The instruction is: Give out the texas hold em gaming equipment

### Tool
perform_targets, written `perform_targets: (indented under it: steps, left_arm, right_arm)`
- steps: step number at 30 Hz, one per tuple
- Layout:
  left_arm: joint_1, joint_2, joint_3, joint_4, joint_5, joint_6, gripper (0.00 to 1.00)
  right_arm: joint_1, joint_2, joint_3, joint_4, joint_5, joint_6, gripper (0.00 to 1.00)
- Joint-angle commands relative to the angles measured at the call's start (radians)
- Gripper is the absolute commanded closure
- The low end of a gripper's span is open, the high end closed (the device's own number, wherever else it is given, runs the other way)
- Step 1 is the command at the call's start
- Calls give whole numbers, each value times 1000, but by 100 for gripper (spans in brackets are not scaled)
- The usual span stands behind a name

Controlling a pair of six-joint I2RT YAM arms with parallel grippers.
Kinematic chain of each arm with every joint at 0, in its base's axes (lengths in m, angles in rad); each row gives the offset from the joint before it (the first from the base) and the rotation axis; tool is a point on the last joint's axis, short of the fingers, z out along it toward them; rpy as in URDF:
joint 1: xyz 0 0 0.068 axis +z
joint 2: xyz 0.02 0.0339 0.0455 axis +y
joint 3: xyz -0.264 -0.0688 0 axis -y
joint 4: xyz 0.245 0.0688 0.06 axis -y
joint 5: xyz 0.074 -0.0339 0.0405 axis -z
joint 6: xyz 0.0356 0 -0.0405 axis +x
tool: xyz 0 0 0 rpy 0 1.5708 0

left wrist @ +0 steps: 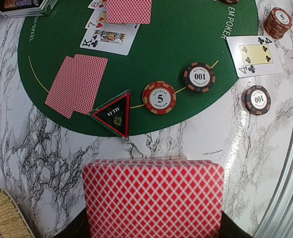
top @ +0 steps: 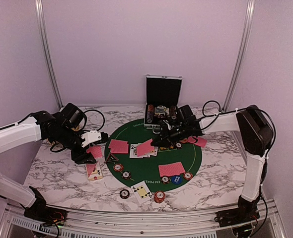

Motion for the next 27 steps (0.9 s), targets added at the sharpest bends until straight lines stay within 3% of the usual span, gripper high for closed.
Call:
perform_targets:
  steps: [1,15,25,27]
  left_arm:
    - [3,-17,-1,-12,6,5,100]
    - [3,-9,10,-15,14,-1,100]
    - [3,-5,14,-14,23,0,100]
    - [3,-2,18,-15,26,-2,100]
  right_arm:
    - [-29,42,67,-189,84,-160,100]
    - [-32,169,318,-513,318,-361,100]
    - [-26,143,342,-629,414,-431,88]
    - [-23,137,344,-648,429,-439,80]
